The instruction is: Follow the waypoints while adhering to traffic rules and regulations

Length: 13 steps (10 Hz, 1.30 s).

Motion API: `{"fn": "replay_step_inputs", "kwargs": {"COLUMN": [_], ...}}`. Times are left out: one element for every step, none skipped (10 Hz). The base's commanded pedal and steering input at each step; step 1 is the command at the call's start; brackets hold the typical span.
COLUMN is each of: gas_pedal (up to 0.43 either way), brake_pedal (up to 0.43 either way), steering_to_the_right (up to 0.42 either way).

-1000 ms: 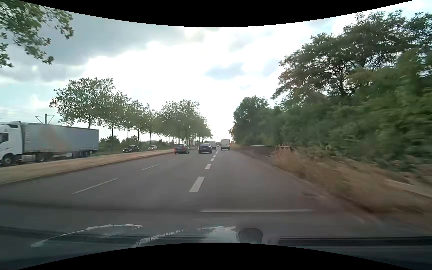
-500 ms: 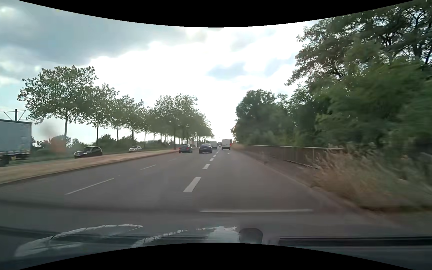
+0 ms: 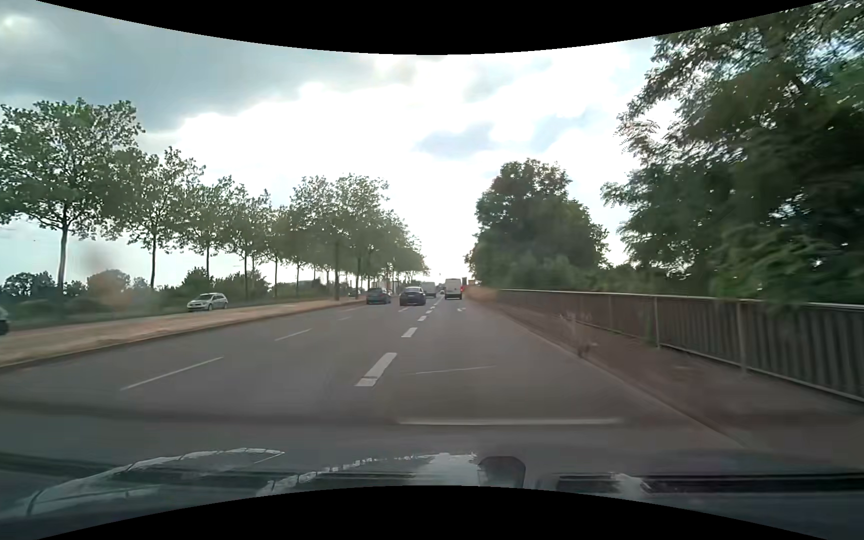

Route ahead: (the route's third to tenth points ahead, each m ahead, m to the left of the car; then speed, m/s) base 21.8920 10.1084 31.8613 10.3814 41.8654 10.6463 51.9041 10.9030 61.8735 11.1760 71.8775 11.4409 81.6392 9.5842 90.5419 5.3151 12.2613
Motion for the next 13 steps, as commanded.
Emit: {"fn": "replay_step_inputs", "kwargs": {"gas_pedal": [0.13,0.13,0.13,0.13,0.13,0.13,0.13,0.13,0.13,0.118,0.118,0.118,0.118], "brake_pedal": [0.0,0.0,0.0,0.0,0.0,0.0,0.0,0.0,0.0,0.0,0.0,0.0,0.0], "steering_to_the_right": [-0.008,-0.007,-0.007,-0.008,-0.007,-0.007,-0.006,-0.004,-0.004,-0.004,-0.004,-0.003,-0.004]}}
